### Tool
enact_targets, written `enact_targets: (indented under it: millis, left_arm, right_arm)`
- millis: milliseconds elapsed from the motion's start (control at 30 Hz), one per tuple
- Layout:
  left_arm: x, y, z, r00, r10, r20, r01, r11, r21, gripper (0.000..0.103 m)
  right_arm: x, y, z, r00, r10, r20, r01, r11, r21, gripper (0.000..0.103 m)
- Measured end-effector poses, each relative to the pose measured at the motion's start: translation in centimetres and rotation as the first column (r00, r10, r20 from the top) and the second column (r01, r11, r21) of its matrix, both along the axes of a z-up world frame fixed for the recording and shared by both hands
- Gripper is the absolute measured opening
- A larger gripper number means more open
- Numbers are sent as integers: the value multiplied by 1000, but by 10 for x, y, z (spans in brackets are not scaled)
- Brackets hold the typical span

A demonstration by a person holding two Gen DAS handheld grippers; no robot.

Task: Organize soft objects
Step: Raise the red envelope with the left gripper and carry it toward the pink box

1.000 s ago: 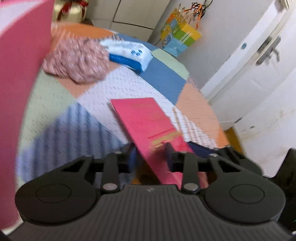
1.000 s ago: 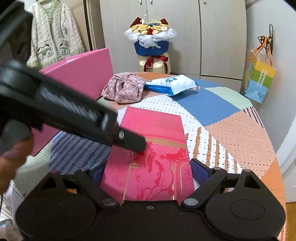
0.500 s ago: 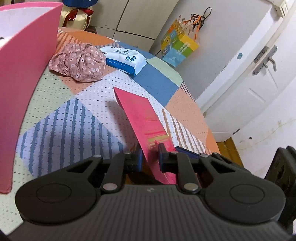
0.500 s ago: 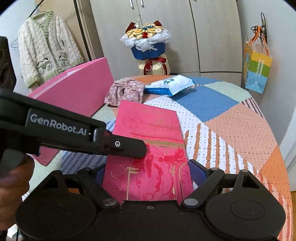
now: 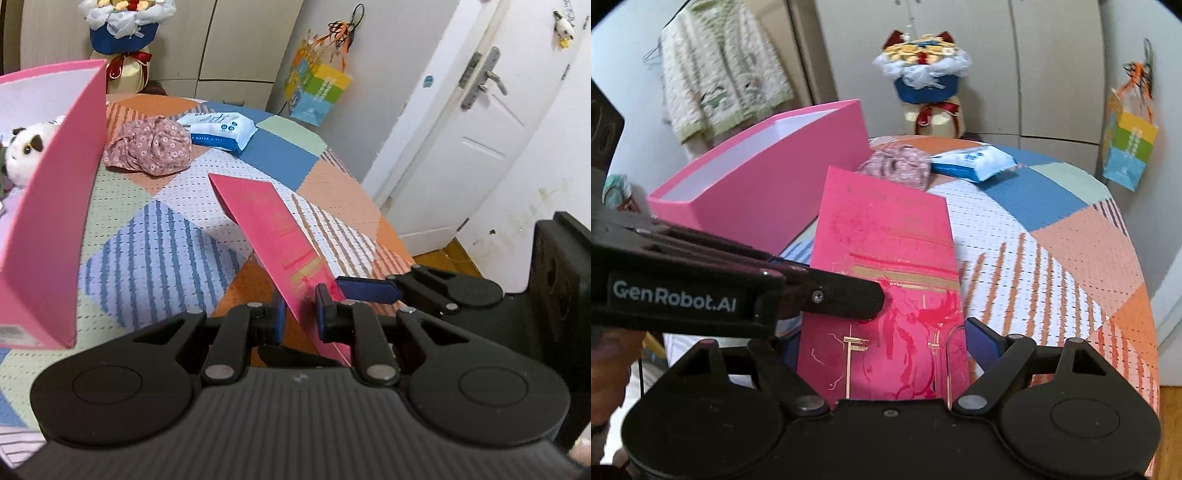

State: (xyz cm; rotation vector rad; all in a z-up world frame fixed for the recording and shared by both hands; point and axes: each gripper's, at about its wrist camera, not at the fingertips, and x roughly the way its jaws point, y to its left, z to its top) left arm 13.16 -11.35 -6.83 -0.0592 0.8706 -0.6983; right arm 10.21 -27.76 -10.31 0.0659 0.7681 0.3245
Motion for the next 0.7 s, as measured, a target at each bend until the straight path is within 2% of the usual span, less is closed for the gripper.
enact_targets:
  millis: [133,367,700]
  left_arm:
    - [-17,16,17,999,-18,35,18,1000,-5,14]
    - [-45,54,51,996,-25,80,27,999,-18,14]
    - [-56,110,110,981,51,189,-51,999,-4,13]
  right_arm:
    - [-15,14,16,998,47,31,-45,998,-42,87]
    - [-35,41,50,987,151,63,-147,987,-63,86]
    - [-33,98,104,944,284,170,-275,958,-76,85]
